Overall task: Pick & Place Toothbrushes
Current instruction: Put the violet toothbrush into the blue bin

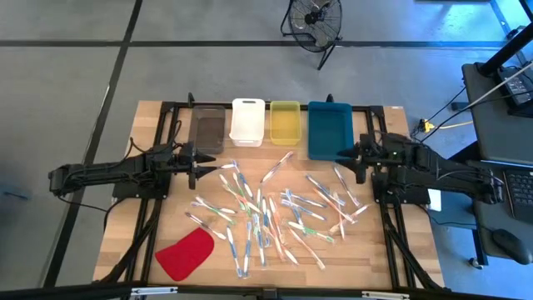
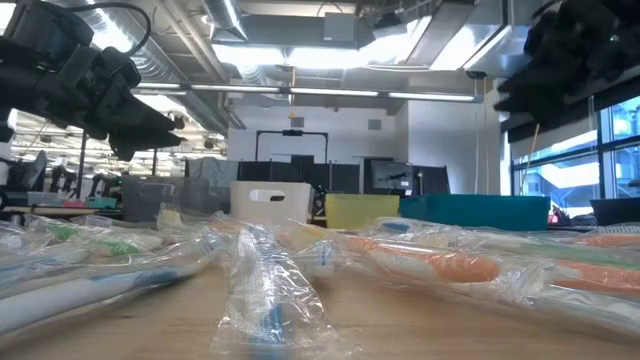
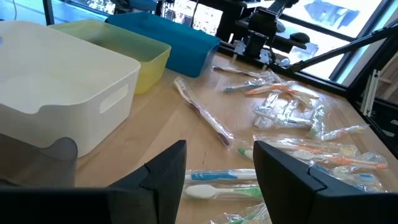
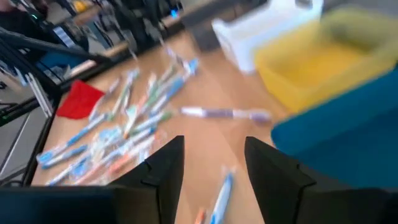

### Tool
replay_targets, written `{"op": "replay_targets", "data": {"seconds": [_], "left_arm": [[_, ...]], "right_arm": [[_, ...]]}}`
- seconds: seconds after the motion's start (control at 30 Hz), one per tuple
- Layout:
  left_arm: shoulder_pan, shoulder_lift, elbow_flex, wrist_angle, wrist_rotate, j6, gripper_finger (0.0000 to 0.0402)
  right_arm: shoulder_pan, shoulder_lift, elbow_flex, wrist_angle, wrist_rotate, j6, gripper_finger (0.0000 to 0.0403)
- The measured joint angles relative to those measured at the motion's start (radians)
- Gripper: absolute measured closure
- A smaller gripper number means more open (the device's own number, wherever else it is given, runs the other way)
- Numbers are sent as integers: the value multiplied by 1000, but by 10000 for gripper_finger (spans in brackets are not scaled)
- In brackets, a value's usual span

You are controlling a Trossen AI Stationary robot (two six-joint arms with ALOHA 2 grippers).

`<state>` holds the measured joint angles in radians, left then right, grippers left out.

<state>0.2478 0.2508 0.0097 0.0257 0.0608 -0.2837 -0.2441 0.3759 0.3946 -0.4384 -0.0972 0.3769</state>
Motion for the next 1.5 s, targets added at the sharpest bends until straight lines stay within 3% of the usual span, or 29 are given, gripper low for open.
{"op": "replay_targets", "data": {"seconds": [0.67,0.9,1.23,1.5], "left_arm": [[0,0,0,2,0,8,219],[0,0,0,26,0,-1,219],[0,0,0,31,-18,16,219],[0,0,0,31,-100,16,219]], "right_arm": [[199,240,0,172,12,220,272],[267,305,3,283,12,203,273],[285,378,194,34,140,60,286],[285,438,304,-170,171,132,298]]}}
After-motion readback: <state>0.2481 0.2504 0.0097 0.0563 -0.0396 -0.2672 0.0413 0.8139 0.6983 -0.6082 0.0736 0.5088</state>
